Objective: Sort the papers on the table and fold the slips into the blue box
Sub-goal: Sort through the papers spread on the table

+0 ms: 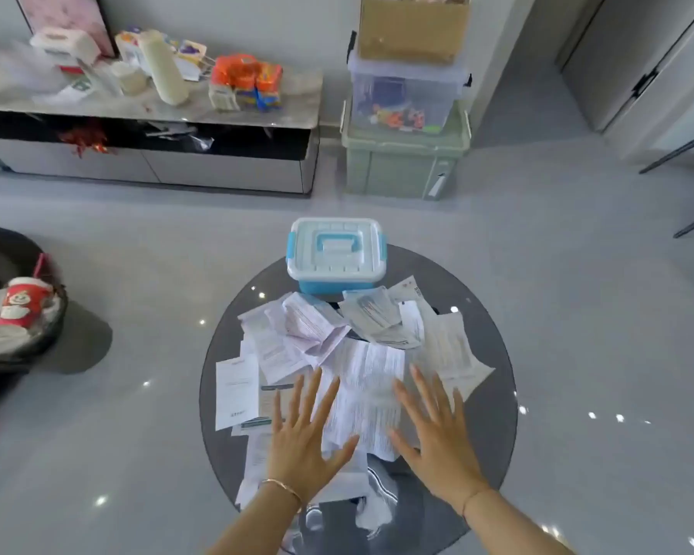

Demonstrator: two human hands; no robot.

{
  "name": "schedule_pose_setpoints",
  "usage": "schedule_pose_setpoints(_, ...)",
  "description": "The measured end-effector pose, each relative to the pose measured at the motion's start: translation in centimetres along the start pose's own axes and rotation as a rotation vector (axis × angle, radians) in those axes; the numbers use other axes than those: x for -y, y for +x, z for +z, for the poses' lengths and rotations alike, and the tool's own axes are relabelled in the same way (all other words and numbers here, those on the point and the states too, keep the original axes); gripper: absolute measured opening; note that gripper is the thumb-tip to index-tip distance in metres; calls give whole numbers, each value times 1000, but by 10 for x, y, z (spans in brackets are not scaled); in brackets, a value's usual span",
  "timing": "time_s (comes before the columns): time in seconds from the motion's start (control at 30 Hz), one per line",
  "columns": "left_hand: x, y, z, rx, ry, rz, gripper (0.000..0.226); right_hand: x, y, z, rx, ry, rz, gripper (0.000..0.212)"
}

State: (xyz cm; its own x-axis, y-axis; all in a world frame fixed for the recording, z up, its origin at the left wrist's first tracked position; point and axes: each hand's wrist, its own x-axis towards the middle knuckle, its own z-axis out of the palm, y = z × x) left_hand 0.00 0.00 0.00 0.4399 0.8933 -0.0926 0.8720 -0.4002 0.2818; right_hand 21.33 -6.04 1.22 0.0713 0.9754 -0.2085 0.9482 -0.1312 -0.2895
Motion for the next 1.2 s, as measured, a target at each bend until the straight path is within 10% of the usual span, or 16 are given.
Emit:
schedule_pose_setpoints(0.27, 49, 49, 107, 54, 146, 331, 71, -47, 43, 112, -5, -113, -167, 66)
schedule_pose_setpoints(1.2, 55, 57, 124, 3, 176, 303, 76, -55, 53, 132, -70, -115, -177, 72)
